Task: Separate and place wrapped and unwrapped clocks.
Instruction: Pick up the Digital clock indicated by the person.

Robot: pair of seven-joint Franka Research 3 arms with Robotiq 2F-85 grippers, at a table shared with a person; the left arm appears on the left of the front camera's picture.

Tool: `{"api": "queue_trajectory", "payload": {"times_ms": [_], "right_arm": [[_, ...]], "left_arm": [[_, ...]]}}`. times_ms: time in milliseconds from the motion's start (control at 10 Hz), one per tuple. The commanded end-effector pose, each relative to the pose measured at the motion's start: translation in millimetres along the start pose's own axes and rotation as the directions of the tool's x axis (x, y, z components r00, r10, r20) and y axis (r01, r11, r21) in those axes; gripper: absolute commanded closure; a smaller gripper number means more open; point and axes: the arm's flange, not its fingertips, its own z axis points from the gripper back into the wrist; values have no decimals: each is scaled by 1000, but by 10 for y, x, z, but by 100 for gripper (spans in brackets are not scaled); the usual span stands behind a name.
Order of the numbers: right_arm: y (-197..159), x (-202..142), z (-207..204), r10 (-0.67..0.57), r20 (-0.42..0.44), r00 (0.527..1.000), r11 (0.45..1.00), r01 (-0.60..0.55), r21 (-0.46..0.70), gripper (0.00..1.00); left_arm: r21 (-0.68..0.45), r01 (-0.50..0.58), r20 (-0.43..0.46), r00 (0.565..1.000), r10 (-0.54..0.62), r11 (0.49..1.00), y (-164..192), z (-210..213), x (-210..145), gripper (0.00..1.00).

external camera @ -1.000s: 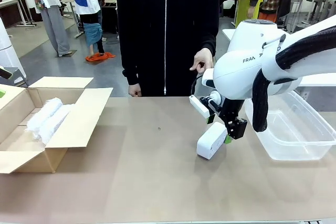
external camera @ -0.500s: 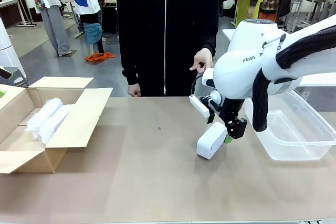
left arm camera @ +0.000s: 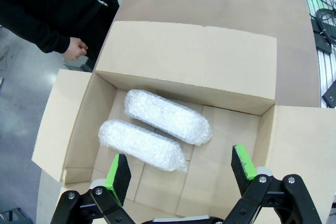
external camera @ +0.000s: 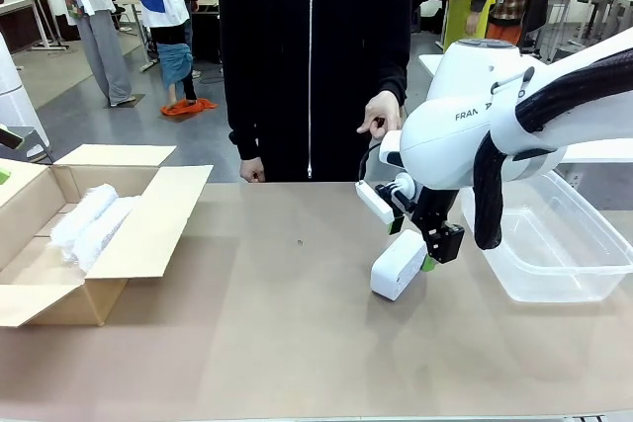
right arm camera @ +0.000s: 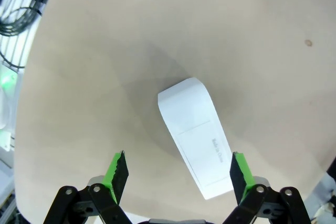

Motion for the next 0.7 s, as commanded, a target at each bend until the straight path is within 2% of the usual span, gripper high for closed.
{"api": "queue_trajectory", "payload": {"times_ms": [0, 600], "right_arm": [[-96, 60, -106, 9, -44, 999, 1000, -9, -9, 0], [-129, 111, -474, 47, -70, 996, 999, -46, 11, 0]], "left_arm": [[4, 11, 17, 1000, -11, 1000, 14, -3, -18, 0], [4, 11, 17, 1000, -11, 1000, 14, -3, -18, 0]]}}
